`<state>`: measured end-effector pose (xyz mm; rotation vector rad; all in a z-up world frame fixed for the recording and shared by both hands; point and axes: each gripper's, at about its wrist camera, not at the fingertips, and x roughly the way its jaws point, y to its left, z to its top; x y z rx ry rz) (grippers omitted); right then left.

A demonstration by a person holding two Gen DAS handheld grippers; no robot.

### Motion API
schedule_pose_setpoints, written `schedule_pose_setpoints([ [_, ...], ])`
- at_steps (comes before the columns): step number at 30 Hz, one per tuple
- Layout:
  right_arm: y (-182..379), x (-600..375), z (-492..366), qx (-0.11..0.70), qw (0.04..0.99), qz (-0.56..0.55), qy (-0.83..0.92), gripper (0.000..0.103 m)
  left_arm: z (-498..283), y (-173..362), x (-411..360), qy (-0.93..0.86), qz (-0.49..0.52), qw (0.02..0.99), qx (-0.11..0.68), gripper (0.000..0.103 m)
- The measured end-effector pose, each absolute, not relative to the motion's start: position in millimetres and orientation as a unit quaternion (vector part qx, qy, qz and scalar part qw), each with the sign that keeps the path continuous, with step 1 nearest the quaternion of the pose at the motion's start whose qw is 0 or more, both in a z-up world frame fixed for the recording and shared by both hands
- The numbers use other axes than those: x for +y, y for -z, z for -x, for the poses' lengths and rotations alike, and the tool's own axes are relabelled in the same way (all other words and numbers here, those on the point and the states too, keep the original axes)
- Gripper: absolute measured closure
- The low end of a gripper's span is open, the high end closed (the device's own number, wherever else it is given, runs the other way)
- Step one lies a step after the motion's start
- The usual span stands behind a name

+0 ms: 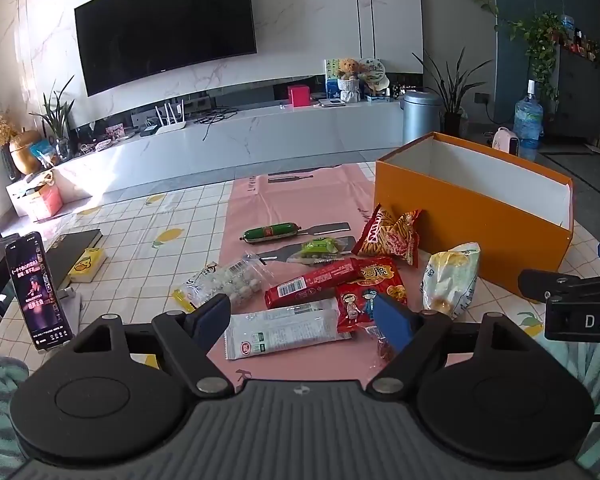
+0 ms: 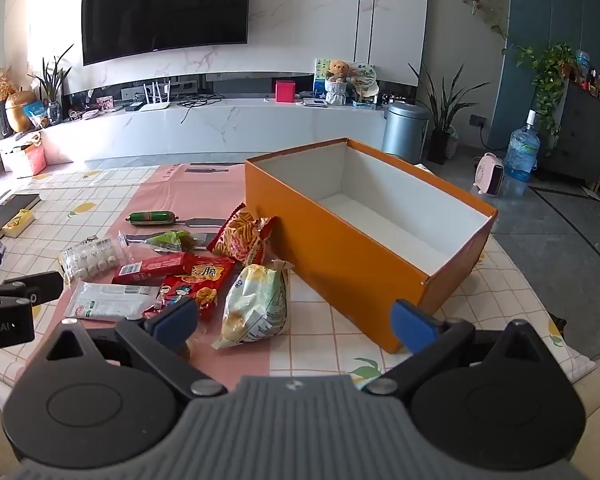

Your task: Organize snacks

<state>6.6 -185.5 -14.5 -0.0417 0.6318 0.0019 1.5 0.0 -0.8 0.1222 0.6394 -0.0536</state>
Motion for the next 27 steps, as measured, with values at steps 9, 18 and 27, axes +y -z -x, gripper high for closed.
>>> schedule_pose_setpoints([
  [9, 15.7, -178.5, -6.6, 0.315, 0.949, 0.027, 0.0, 0.004, 4.7, -4.3, 2.2, 0.028, -0.045, 0.949, 0.311, 0.009],
  [18, 19.4, -179.5, -8.2, 0.325, 0.945, 0.02, 0.007, 0.004, 4.4, 0.4, 8.3, 0.03, -0.04, 0.948, 0.314, 0.009],
  [27, 19.9, -177.3, -9.8, 0.328, 0.944, 0.023, 0.006, 0.004, 3.9, 0.5, 9.9, 0.029, -0.033, 0.948, 0.316, 0.009],
])
